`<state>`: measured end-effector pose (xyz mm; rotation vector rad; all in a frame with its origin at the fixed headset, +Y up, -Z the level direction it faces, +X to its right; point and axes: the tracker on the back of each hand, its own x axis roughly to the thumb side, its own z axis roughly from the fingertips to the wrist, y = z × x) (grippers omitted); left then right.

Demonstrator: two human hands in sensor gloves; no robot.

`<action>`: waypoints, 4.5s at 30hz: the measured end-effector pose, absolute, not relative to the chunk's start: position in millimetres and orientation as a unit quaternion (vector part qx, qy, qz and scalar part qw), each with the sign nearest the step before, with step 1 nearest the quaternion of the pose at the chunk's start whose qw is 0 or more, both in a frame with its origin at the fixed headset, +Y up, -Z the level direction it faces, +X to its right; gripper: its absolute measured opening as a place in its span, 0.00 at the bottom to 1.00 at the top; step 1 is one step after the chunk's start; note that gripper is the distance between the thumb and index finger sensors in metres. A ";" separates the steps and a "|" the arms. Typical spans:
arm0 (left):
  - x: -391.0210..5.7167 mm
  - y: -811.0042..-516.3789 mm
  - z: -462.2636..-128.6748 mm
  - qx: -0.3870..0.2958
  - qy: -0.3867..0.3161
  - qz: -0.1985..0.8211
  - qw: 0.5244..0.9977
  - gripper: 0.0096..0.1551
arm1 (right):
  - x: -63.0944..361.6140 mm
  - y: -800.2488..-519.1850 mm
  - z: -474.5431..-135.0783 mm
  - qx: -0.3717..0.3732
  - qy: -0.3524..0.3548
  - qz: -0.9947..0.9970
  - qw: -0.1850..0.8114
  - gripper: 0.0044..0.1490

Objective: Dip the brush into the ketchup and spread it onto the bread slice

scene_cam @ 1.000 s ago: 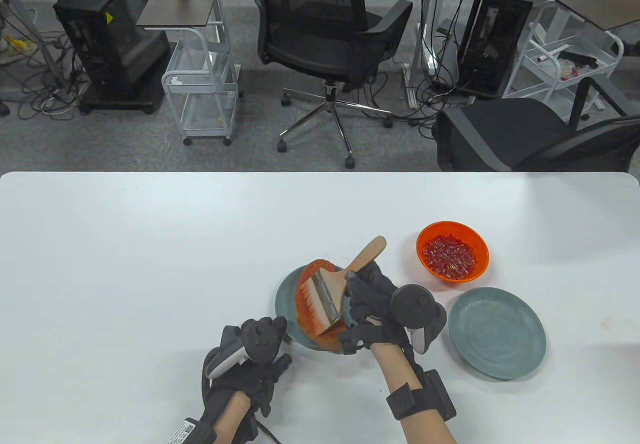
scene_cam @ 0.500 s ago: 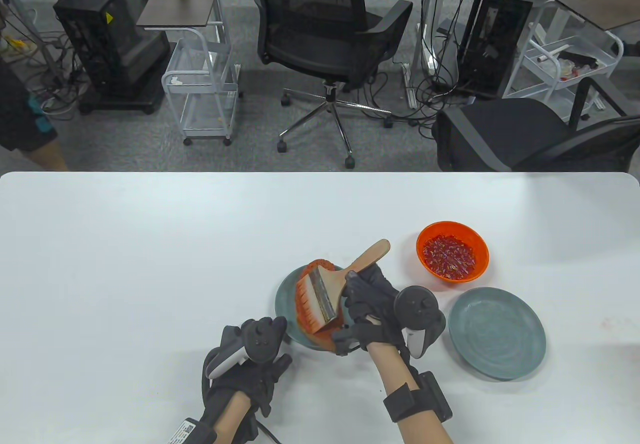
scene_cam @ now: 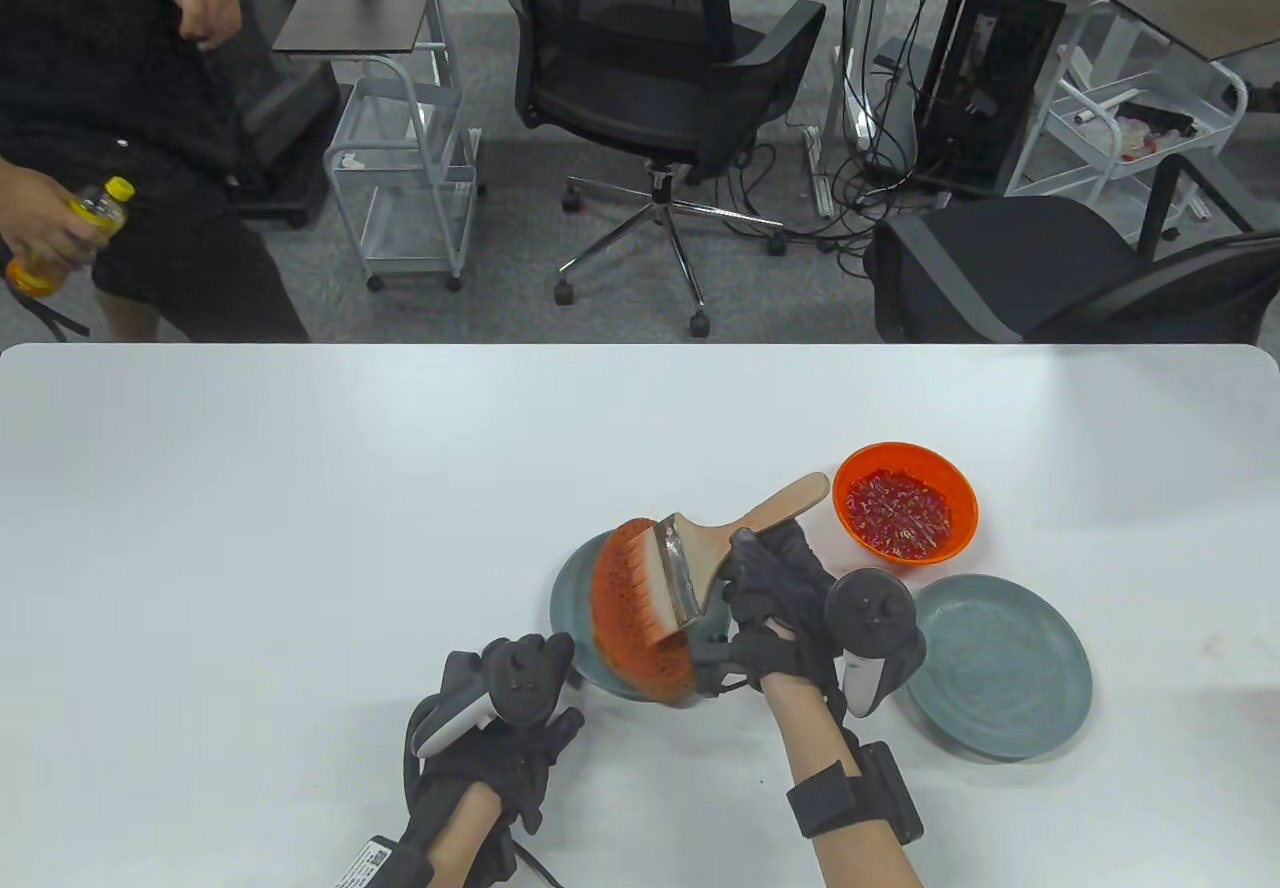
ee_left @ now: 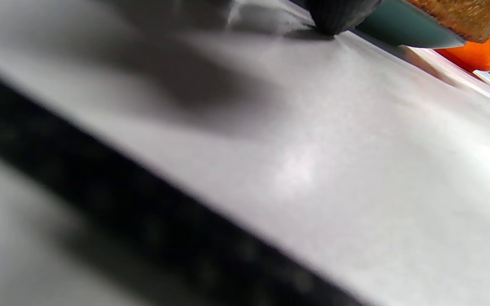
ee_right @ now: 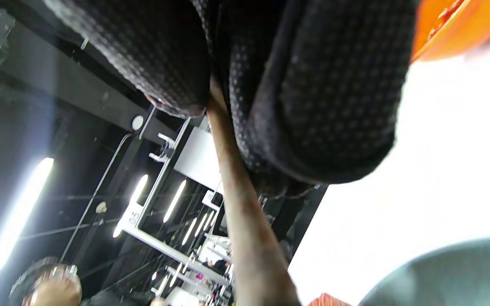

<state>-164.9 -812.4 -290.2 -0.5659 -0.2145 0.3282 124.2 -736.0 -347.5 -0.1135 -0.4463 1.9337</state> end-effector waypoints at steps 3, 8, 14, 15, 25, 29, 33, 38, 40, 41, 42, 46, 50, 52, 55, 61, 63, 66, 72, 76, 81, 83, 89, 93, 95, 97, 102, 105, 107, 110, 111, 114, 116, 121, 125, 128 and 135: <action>-165.1 -812.4 -290.2 -0.277 -0.105 0.161 0.941 0.42 | 119.7 -736.7 -347.3 -0.030 -0.194 0.837 0.511 0.33; -165.1 -812.4 -290.2 -0.277 -0.105 0.161 0.941 0.42 | 143.9 -722.0 -345.7 -0.040 -0.268 0.860 0.433 0.33; -165.0 -812.7 -290.0 -0.278 -0.105 0.161 0.941 0.42 | 131.2 -724.2 -344.7 -0.028 -0.237 0.830 0.504 0.33; -165.0 -812.6 -290.0 -0.278 -0.105 0.161 0.941 0.42 | 124.2 -727.9 -345.1 -0.023 -0.222 0.823 0.523 0.33; -165.0 -812.5 -290.3 -0.277 -0.105 0.161 0.942 0.42 | 138.7 -715.0 -343.5 -0.009 -0.288 0.865 0.411 0.33; -164.8 -812.5 -290.4 -0.278 -0.105 0.161 0.941 0.42 | 139.7 -716.9 -343.5 -0.020 -0.265 0.837 0.479 0.33; -164.8 -812.5 -290.4 -0.277 -0.105 0.161 0.941 0.42 | 114.4 -723.9 -343.7 0.003 -0.213 0.820 0.532 0.33; -164.9 -812.6 -290.3 -0.277 -0.105 0.161 0.941 0.42 | 98.2 -725.1 -342.2 0.044 -0.214 0.857 0.467 0.33; -164.8 -812.6 -290.4 -0.277 -0.105 0.161 0.941 0.42 | 106.1 -724.6 -342.2 0.015 -0.220 0.851 0.476 0.33; -164.8 -812.6 -290.4 -0.277 -0.105 0.160 0.941 0.42 | 109.6 -723.3 -342.3 0.007 -0.226 0.849 0.478 0.33; -164.8 -812.6 -290.3 -0.277 -0.105 0.161 0.942 0.42 | 116.0 -719.9 -342.9 0.004 -0.246 0.855 0.456 0.33; -164.6 -812.6 -290.3 -0.277 -0.105 0.160 0.942 0.42 | 132.7 -713.1 -339.6 -0.016 -0.300 0.867 0.398 0.33; -164.3 -812.5 -290.2 -0.278 -0.104 0.162 0.941 0.42 | 123.8 -722.3 -341.5 -0.017 -0.240 0.821 0.518 0.33; -164.4 -812.6 -290.1 -0.277 -0.104 0.162 0.941 0.42 | 114.7 -727.1 -343.1 -0.010 -0.218 0.828 0.517 0.33; -164.5 -812.7 -290.1 -0.277 -0.104 0.162 0.941 0.42 | 111.9 -729.5 -343.9 -0.001 -0.212 0.842 0.497 0.33; -164.5 -812.4 -290.3 -0.278 -0.104 0.162 0.941 0.42 | 136.1 -710.4 -339.7 -0.004 -0.292 0.868 0.401 0.33; -164.6 -812.3 -290.5 -0.279 -0.103 0.161 0.941 0.42 | 134.8 -711.5 -340.4 -0.003 -0.277 0.856 0.436 0.33; -164.7 -812.4 -290.4 -0.278 -0.104 0.162 0.941 0.42 | 121.8 -718.4 -342.1 0.009 -0.232 0.838 0.493 0.33; -165.0 -812.5 -290.4 -0.277 -0.104 0.162 0.941 0.42 | 105.7 -721.7 -342.1 0.042 -0.223 0.861 0.455 0.33; -165.0 -812.4 -290.3 -0.277 -0.105 0.161 0.941 0.41 | 124.0 -716.6 -341.8 0.026 -0.267 0.871 0.412 0.33; -164.7 -812.4 -290.3 -0.278 -0.104 0.161 0.941 0.42 | 136.8 -705.5 -338.7 0.007 -0.300 0.850 0.432 0.33; -164.7 -812.5 -290.2 -0.278 -0.104 0.162 0.941 0.42 | 130.2 -708.0 -339.0 0.012 -0.272 0.839 0.470 0.33; -164.8 -812.5 -290.1 -0.278 -0.104 0.162 0.941 0.41 | 103.5 -720.9 -342.2 0.056 -0.200 0.847 0.489 0.33; -164.8 -812.5 -290.1 -0.277 -0.104 0.162 0.941 0.41 | 115.9 -719.6 -344.7 0.041 -0.228 0.865 0.444 0.33; -164.8 -812.5 -290.0 -0.277 -0.104 0.162 0.941 0.41 | 126.3 -715.5 -344.5 0.026 -0.249 0.870 0.425 0.33; -164.9 -812.5 -290.2 -0.278 -0.104 0.163 0.941 0.41 | 134.6 -711.3 -344.2 0.011 -0.262 0.868 0.422 0.33; -164.8 -812.4 -290.2 -0.278 -0.104 0.163 0.941 0.41 | 125.4 -715.2 -345.7 0.014 -0.226 0.841 0.492 0.33; -164.9 -812.4 -290.2 -0.278 -0.104 0.163 0.941 0.41 | 110.7 -722.2 -346.7 0.028 -0.200 0.845 0.494 0.33; -165.0 -812.5 -290.2 -0.278 -0.105 0.163 0.941 0.41 | 109.2 -722.4 -347.3 0.033 -0.205 0.858 0.470 0.33; -165.0 -812.4 -290.2 -0.279 -0.105 0.163 0.941 0.41 | 121.4 -718.3 -347.4 0.022 -0.237 0.865 0.442 0.33; -165.0 -812.3 -290.3 -0.278 -0.106 0.163 0.941 0.41 | 127.3 -715.6 -347.1 0.017 -0.254 0.870 0.422 0.33; -164.8 -812.3 -290.3 -0.279 -0.106 0.162 0.941 0.41 | 136.4 -712.2 -346.3 0.003 -0.260 0.863 0.432 0.33; -164.7 -812.3 -290.3 -0.279 -0.106 0.162 0.941 0.41 | 132.0 -715.8 -346.9 0.000 -0.235 0.844 0.483 0.33; -164.6 -812.3 -290.2 -0.278 -0.106 0.161 0.941 0.41 | 106.5 -726.4 -346.6 0.030 -0.195 0.852 0.485 0.33; -164.5 -812.3 -290.2 -0.278 -0.106 0.162 0.941 0.41 | 118.7 -720.6 -347.1 0.025 -0.226 0.863 0.450 0.34; -164.4 -812.2 -290.1 -0.278 -0.107 0.161 0.941 0.41 | 134.2 -715.9 -346.6 0.007 -0.248 0.869 0.427 0.33; -164.4 -812.2 -290.2 -0.278 -0.107 0.161 0.941 0.41 | 114.6 -720.3 -345.8 0.018 -0.195 0.826 0.528 0.33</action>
